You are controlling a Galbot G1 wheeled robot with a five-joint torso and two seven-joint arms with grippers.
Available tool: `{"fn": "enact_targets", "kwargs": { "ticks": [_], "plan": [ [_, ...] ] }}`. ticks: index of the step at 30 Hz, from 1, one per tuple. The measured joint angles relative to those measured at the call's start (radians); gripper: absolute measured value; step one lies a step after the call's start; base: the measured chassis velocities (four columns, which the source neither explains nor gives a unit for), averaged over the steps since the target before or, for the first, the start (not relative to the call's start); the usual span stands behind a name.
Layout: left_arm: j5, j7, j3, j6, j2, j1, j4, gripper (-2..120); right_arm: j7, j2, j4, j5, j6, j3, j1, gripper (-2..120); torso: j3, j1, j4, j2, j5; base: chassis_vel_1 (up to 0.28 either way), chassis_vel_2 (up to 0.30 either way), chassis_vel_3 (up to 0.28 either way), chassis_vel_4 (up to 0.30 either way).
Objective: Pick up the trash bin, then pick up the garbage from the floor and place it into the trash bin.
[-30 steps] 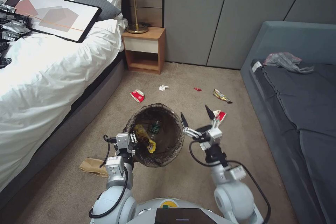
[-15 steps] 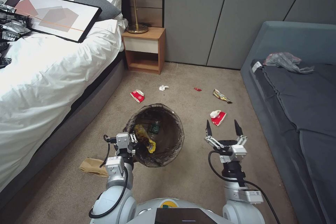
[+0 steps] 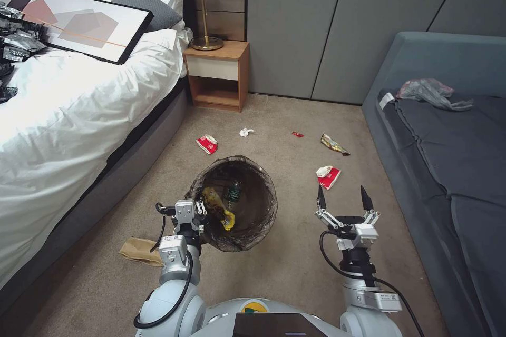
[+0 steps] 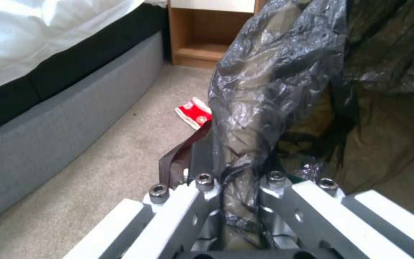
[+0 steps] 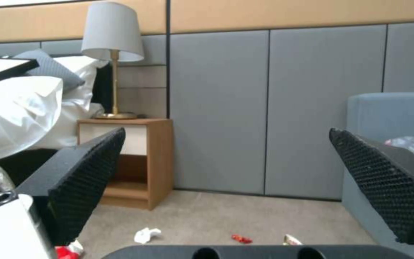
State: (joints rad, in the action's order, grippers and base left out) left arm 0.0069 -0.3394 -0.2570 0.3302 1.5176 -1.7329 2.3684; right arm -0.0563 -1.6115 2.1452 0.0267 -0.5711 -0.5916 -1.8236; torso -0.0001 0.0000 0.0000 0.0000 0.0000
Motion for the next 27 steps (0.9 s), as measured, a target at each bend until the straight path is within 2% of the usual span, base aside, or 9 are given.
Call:
{"fn": "enact_targets", "kwargs": {
  "ticks": [12,19,27],
  "plan": [
    [0.000,0.000,0.000,0.000,0.000,0.000,0.000,3,-0.013,0.002,-0.002,0.013,-0.009,-0.020,0.004,100,0.000,0.000,-0.0001,0.000,0.0000,-0.046,0.040,0.044,-0.046],
    [0.000,0.000,0.000,0.000,0.000,0.000,0.000,3,-0.013,0.002,-0.004,0.013,-0.008,-0.018,0.008,100,0.000,0.000,0.0000,0.000,0.0001,-0.187,0.220,0.211,-0.199],
    [0.000,0.000,0.000,0.000,0.000,0.000,0.000,3,-0.013,0.003,-0.007,0.013,-0.006,-0.020,0.011,100,0.000,0.000,0.0001,0.000,0.0002,-0.288,0.270,0.278,-0.268]
  ]
}}
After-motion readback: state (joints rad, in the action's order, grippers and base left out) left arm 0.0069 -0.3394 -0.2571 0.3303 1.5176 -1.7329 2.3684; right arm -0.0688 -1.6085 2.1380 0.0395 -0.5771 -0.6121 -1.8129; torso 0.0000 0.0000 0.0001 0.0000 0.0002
